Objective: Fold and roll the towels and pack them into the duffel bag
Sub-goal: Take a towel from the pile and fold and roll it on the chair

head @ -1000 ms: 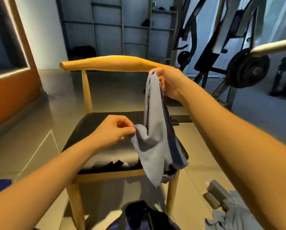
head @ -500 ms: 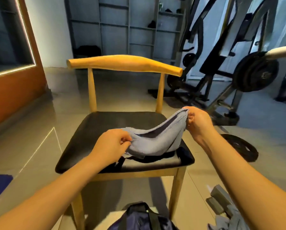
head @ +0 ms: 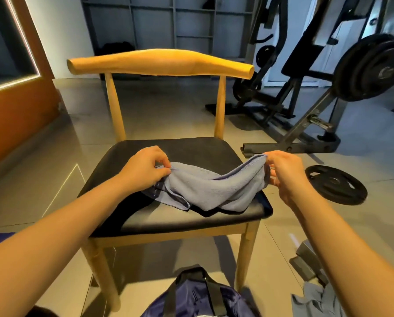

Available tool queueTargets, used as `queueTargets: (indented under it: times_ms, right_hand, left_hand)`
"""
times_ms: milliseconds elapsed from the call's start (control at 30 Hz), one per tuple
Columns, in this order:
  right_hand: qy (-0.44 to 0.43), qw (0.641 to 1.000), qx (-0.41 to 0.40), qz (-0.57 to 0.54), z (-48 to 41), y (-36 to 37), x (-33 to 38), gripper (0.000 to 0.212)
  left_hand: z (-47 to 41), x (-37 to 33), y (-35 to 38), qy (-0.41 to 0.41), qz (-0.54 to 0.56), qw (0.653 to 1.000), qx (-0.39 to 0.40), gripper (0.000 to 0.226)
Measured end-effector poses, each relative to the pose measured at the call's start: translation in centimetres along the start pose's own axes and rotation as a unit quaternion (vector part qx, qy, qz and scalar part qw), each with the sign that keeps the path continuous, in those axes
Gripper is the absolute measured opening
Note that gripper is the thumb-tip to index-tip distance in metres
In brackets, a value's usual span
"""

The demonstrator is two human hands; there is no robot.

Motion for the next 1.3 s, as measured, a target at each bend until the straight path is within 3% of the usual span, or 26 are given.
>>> queueTargets:
  times_ms: [200, 267, 633, 1067, 1200, 1300]
  right_hand:
    - [0.007, 1.000, 0.005, 0.001, -0.6, 0.2, -0.9, 0.023]
    - [0.007, 1.000, 0.011, 0.000, -0.7, 0.3, -1.1, 0.023]
    - [0.015, 0.999, 0.032, -0.008, -1.0, 0.6, -1.6, 0.025]
    - [0.015, 0.999, 0.040, -0.010, -0.3, 0.4, -1.2, 0.024]
    - [0.010, 0.999, 0.040, -0.010, -0.2, 0.4, -1.0, 0.023]
    - [0.007, 0.999, 0.038, -0.013, -0.3, 0.4, -0.7, 0.023]
  left_hand:
    - [-2.4, 0.8, 1.9, -0.064, 0.061, 0.983, 0.159, 0.015]
    - [-2.6, 1.1, 2.1, -0.070, 0.070, 0.980, 0.171, 0.017]
    - [-1.9, -0.3, 0.4, -0.043, 0.146, 0.981, 0.117, 0.005]
    - [0.9, -0.5, 0.9, 0.050, 0.026, 0.998, 0.024, 0.011]
    - [1.3, -1.9, 1.1, 0.124, -0.067, 0.990, -0.020, 0.012]
    - [1.4, -2.4, 1.3, 0.134, -0.090, 0.986, -0.048, 0.010]
Point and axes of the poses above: each hand's wrist, its own z-axis away from the middle knuckle, its own y-axis out of the palm, x = y × z, the point moved 6 cm from there along -z, towards the middle knuckle, and after that the axes turned 13 degrees about -y, right-handed, at the moved point
